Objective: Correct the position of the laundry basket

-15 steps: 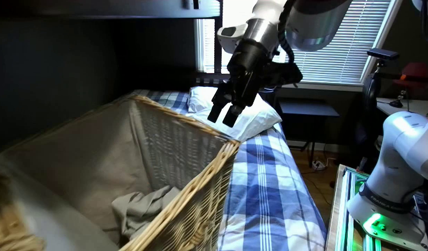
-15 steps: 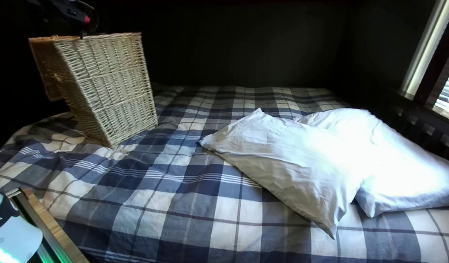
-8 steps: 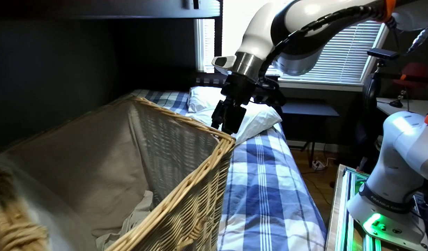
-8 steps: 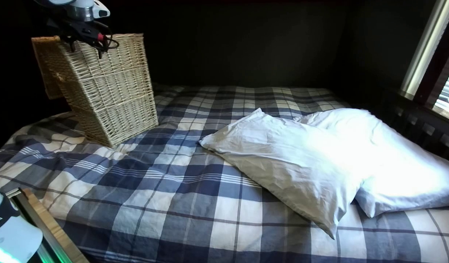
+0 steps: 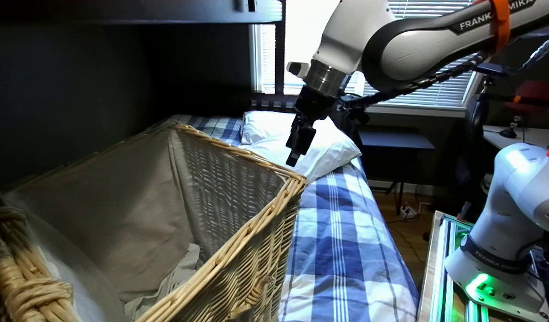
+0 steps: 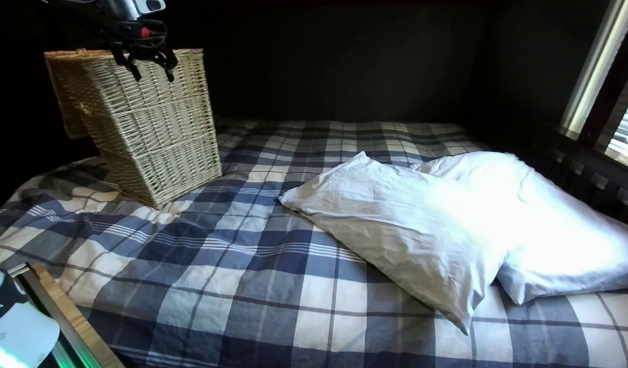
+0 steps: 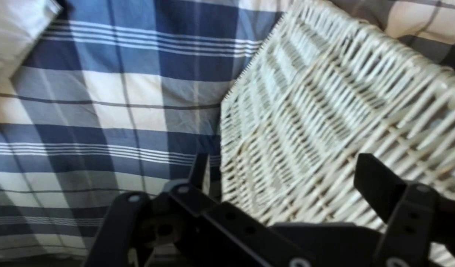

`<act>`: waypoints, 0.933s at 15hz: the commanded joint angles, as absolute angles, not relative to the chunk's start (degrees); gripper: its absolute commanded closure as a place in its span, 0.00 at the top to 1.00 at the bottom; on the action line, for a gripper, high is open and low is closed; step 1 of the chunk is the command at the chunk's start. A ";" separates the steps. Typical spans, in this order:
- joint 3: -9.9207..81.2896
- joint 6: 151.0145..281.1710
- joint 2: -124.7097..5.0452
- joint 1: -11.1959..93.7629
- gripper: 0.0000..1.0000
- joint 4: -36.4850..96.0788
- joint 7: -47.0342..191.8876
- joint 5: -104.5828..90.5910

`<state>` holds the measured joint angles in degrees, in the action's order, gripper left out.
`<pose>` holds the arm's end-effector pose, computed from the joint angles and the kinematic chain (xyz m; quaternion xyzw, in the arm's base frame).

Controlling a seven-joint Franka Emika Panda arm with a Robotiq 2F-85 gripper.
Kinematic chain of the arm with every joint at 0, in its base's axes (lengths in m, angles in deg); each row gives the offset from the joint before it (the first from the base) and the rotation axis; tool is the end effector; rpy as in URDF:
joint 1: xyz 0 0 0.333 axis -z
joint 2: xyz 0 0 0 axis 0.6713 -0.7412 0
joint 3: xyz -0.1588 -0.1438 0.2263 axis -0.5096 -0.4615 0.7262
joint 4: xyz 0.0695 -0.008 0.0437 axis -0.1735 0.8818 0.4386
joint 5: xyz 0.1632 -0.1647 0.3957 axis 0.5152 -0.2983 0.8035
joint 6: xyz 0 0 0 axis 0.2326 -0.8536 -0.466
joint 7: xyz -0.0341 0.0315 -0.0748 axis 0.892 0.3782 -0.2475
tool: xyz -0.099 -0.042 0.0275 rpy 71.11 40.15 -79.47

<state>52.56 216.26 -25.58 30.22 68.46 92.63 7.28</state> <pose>0.4994 0.2395 0.4767 -0.9387 -0.2879 -0.1792 0.0618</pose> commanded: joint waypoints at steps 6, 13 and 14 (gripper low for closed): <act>48.45 190.07 -9.69 36.18 1.00 76.48 79.21 -7.67; 45.86 181.16 -8.41 36.79 1.00 74.37 79.58 -7.23; 45.91 181.16 -8.46 36.80 1.00 74.44 79.40 -7.23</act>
